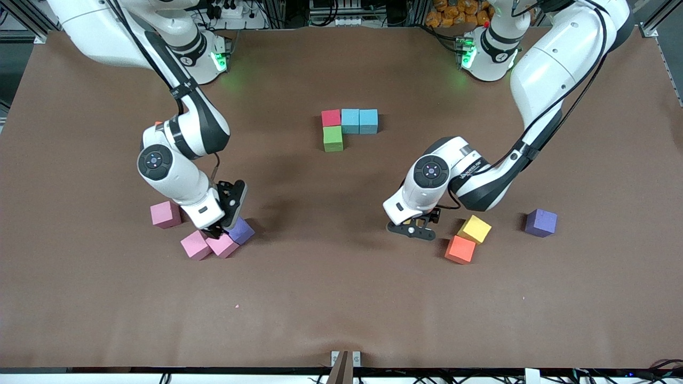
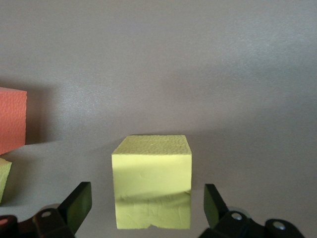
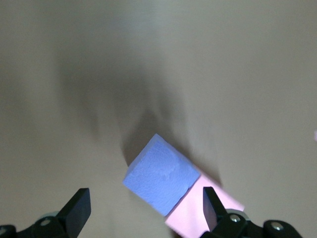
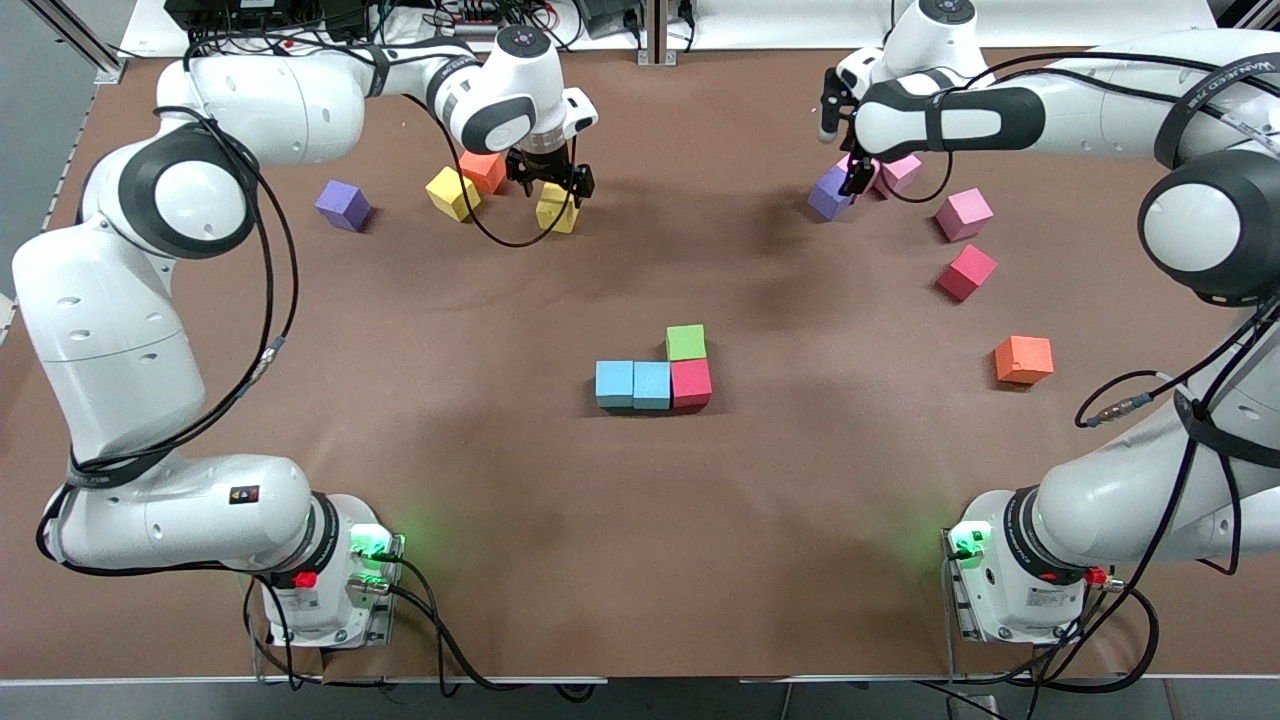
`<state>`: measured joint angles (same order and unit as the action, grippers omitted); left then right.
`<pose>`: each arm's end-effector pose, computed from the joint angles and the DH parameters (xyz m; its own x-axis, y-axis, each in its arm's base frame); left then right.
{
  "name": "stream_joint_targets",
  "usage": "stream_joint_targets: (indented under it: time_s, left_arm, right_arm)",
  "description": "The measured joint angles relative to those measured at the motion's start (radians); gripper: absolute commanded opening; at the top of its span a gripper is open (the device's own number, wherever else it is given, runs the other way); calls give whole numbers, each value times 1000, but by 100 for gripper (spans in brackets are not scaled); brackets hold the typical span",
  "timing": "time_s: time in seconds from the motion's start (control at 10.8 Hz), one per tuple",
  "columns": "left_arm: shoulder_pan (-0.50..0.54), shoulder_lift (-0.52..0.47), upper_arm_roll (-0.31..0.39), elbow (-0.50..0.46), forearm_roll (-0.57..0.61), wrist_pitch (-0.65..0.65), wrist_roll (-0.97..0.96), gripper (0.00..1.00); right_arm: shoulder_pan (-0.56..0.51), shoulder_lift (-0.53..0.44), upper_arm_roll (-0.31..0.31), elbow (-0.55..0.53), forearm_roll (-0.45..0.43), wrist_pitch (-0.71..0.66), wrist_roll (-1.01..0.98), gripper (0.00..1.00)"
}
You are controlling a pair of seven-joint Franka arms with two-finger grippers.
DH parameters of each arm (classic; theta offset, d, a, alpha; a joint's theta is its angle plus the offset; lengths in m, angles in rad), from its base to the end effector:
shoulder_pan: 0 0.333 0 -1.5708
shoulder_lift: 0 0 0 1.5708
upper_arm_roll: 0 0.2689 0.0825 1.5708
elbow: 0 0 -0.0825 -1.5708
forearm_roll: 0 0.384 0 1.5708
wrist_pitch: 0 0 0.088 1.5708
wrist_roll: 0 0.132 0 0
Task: Arrange 11 blocks into digit 3
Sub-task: 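Grasp the yellow block with the left gripper while the right gripper grasps blue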
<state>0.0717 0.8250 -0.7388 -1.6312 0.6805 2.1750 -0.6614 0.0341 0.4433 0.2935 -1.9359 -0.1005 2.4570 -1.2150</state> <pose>0.5529 -0.3483 0.1664 0.9674 -0.2533 -0.0016 -0.2533 -0.9670 -0.0279 0.5832 0.1958 0.2061 -0.0169 0.9962 0.0852 0.9971 0.0104 0.0756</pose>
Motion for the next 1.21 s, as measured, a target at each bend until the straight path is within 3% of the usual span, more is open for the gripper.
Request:
stream_joint_targets:
  time_s: [0.46,0.65,0.93,1.21]
  left_arm:
    - [-49,11,44,1,0,11,0,98]
    - [-51,12,48,2,0,21,0,77]
    - [-51,13,49,4,0,23,0,55]
    - [-46,12,49,17,0,23,0,52]
  right_arm:
    - [2,46,-3,9,-23,22,-351,100]
    - [-1,69,-25,14,-24,40,-462,100]
    - [-1,94,-39,16,-32,81,-521,100]
    - [9,109,-39,18,-40,108,-545,100]
